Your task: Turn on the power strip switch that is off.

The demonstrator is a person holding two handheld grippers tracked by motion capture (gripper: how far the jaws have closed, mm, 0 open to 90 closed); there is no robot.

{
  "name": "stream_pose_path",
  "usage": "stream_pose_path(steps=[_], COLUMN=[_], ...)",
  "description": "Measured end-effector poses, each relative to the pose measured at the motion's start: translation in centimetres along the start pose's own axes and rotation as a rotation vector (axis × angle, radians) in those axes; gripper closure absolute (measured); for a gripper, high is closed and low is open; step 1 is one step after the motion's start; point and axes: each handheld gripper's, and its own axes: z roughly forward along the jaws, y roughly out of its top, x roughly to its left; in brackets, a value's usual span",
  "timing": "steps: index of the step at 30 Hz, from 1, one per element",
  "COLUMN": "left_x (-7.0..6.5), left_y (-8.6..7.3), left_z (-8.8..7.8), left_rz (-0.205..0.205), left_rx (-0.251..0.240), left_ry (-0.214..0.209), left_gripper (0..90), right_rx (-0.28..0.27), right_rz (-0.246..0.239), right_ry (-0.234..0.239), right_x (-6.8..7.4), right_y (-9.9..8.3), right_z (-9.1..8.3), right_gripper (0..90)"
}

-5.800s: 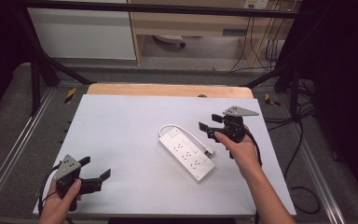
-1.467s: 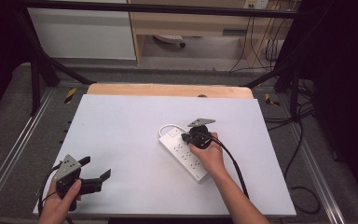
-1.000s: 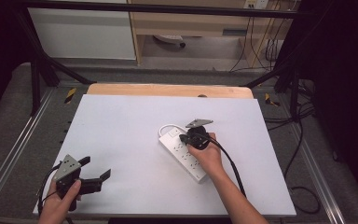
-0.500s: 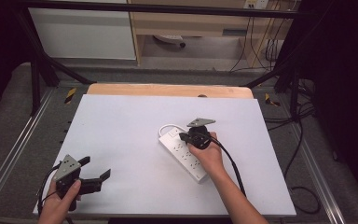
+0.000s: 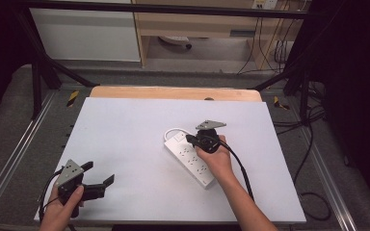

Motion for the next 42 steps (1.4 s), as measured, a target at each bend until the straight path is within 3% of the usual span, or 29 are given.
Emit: stream_pose_path(steps=[13, 42], left_x=[0.0, -0.1], left_y=[0.0, 0.0], left_z=[0.0, 0.1], left_rz=[0.0, 0.0], left_rx=[0.0, 0.005], left_ry=[-0.001, -0.01], left_gripper=[6.0, 6.0], right_rx=[-0.017, -0.071], right_rz=[0.007, 0.028], right_ry=[0.007, -0.028], right_x=[-0.2, -1.0], right_y=[0.3, 1.2], right_z=[-0.5, -3.6], right_gripper=[86.2, 74.3])
